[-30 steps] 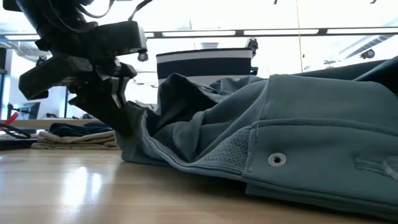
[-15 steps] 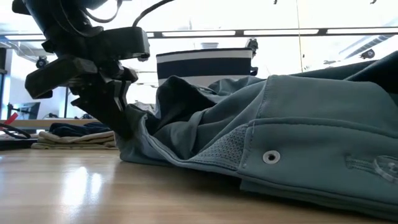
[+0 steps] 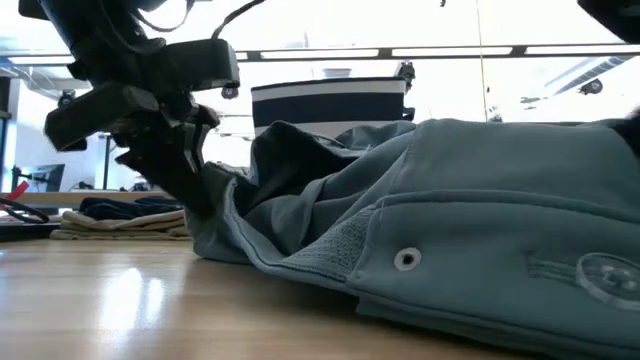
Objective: Fold Laundry from Bin
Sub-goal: Fold the gray pants
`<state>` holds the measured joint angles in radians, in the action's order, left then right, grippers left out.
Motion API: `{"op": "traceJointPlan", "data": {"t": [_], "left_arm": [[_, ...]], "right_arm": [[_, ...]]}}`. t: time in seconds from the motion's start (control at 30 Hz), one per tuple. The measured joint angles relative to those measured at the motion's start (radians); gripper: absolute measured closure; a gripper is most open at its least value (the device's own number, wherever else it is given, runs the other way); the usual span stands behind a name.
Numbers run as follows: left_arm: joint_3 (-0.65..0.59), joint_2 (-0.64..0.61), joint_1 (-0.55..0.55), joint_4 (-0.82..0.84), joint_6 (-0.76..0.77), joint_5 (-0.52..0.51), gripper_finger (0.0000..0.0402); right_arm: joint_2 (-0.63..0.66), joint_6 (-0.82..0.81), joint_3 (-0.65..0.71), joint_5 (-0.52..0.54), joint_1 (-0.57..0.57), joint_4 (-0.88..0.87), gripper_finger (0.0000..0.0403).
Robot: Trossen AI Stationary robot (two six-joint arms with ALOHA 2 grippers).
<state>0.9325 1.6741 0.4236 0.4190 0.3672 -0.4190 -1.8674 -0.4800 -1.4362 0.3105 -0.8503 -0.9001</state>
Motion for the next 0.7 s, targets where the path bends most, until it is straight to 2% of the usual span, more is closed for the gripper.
{"op": "traceJointPlan", "data": {"t": [0.17, 0.2, 0.33, 0.4, 0.5, 0.6, 0.7], "left_arm": [[0.019, -0.071, 0.000, 0.050, 0.003, -0.052, 0.0394], [0.037, -0.095, 0.000, 0.075, 0.000, -0.068, 0.0394], [0.168, -0.221, 0.000, 0.253, -0.068, -0.149, 0.0394], [0.262, -0.281, -0.004, 0.357, -0.116, -0.194, 0.0394], [0.424, -0.361, -0.018, 0.484, -0.164, -0.257, 0.0394], [0.578, -0.425, -0.043, 0.529, -0.216, -0.318, 0.0394], [0.710, -0.474, -0.056, 0.515, -0.264, -0.347, 0.0394]], "right_arm": [[0.023, -0.045, 0.000, 0.062, 0.036, -0.045, 0.0366], [0.034, -0.044, -0.007, 0.062, 0.049, -0.066, 0.0377], [0.124, -0.043, -0.113, 0.152, 0.098, -0.193, 0.0390], [0.189, -0.015, -0.211, 0.279, 0.117, -0.296, 0.0391], [0.286, 0.052, -0.373, 0.551, 0.137, -0.419, 0.0392], [0.388, 0.129, -0.516, 0.779, 0.158, -0.382, 0.0392], [0.475, 0.212, -0.590, 0.816, 0.186, -0.238, 0.0392]]}}
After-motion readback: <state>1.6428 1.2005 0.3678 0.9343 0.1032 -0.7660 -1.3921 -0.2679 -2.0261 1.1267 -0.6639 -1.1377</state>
